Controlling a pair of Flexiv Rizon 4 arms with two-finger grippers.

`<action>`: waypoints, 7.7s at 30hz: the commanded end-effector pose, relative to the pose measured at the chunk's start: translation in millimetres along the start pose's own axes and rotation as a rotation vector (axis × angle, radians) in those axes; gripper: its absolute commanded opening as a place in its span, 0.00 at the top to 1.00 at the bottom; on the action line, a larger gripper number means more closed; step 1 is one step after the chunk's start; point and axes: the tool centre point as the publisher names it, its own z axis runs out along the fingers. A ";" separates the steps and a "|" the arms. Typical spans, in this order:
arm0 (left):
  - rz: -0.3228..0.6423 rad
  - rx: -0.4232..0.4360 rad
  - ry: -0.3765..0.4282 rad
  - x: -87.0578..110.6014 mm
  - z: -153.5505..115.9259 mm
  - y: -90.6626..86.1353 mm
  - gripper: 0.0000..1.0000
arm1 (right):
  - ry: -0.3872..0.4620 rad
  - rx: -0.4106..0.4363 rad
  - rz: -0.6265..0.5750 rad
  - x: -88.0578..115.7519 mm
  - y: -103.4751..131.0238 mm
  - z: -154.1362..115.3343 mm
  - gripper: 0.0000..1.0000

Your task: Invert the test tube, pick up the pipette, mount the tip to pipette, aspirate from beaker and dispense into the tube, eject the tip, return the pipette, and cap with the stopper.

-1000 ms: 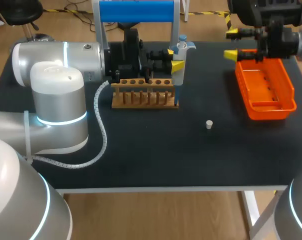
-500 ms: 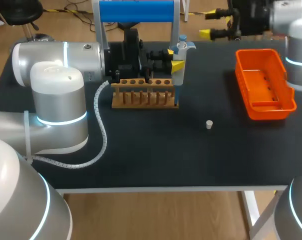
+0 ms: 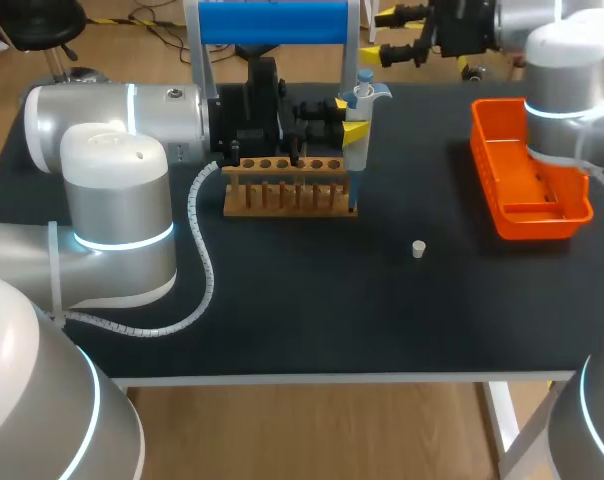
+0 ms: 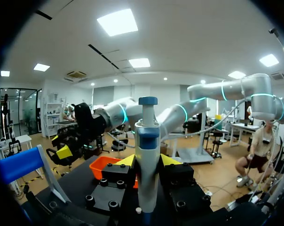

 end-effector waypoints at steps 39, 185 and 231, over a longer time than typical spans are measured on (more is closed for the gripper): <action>0.001 -0.158 -0.199 -56.0 -128.1 -7.7 1.00 | -0.001 0.008 0.002 0.3 2.5 0.0 0.00; -0.231 -0.243 -1.323 -361.2 -151.3 70.3 1.00 | -0.001 0.008 0.002 0.3 2.5 0.0 0.00; -0.295 -0.298 -1.336 -388.8 -145.6 95.5 1.00 | -0.001 0.008 0.002 0.3 2.5 0.0 0.00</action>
